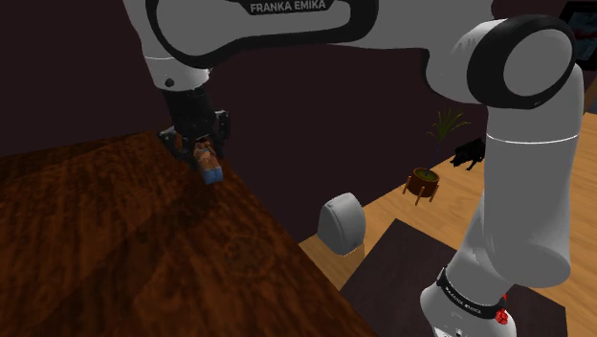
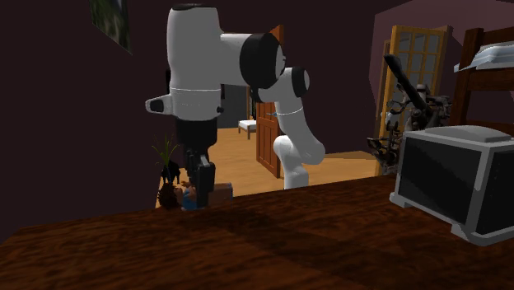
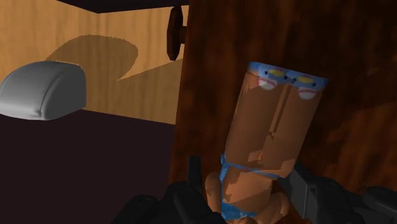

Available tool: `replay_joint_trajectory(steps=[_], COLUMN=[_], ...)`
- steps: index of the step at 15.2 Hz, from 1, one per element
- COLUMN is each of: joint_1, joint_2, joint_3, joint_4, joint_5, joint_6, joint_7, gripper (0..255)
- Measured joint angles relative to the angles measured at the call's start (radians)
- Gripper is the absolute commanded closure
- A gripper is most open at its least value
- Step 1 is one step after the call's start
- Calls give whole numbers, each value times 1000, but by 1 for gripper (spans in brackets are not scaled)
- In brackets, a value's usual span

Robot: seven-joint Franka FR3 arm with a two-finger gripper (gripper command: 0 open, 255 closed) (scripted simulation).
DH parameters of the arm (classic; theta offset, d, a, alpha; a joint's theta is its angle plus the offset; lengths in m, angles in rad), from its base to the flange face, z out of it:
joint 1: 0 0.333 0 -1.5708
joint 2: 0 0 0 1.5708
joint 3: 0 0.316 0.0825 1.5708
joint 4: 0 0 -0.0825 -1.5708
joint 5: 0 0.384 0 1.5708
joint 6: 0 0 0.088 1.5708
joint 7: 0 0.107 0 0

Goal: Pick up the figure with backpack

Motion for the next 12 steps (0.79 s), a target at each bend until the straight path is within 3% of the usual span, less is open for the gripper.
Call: replay_joint_trajectory(steps=[12], joint_1=[43], joint_2=[51], joint_3=[1], joint_4=[232], joint_5=[-24], joint_6=[-183], joint_7=[-13], gripper=[255])
